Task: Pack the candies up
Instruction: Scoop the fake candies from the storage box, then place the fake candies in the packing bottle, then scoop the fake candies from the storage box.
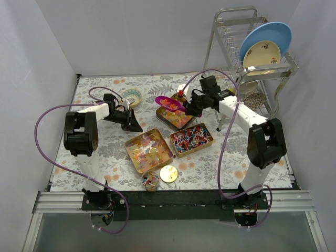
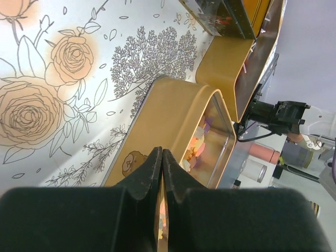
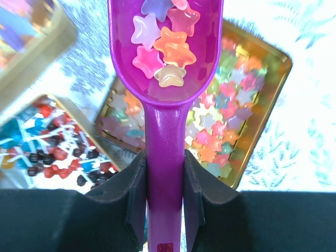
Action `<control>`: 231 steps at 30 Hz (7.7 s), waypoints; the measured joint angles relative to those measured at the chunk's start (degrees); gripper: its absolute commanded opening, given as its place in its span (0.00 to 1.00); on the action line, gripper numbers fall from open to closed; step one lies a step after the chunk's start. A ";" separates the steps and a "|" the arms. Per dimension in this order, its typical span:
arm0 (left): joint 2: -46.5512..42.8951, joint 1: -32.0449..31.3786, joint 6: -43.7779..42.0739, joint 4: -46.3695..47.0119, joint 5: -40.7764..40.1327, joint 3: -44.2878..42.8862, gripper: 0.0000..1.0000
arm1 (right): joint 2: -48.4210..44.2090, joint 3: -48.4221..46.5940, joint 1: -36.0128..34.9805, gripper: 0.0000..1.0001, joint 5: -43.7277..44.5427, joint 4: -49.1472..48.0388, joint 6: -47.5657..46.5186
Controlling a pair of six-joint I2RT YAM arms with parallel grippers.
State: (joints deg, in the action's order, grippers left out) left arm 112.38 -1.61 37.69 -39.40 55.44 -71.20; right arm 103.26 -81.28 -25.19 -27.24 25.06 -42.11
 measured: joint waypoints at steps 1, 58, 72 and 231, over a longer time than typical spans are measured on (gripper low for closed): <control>0.00 0.15 0.02 0.02 -0.02 0.00 0.04 | -1.40 0.42 -0.24 0.01 -0.11 -0.22 0.35; -40.70 14.62 0.70 3.48 -14.01 18.45 0.40 | -5.11 -10.29 -47.45 0.01 35.41 46.69 -11.34; -40.61 14.62 0.66 4.11 -12.39 19.08 0.41 | -5.03 -10.58 -52.94 0.01 46.56 48.52 -11.72; -25.16 3.82 -1.95 -1.03 -3.96 10.21 0.18 | -17.70 15.34 -5.46 0.01 19.82 23.10 -24.81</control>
State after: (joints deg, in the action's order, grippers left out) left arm 87.22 2.22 35.75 -40.42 51.48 -60.99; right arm 85.56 -65.93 -30.65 -7.42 48.16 -66.92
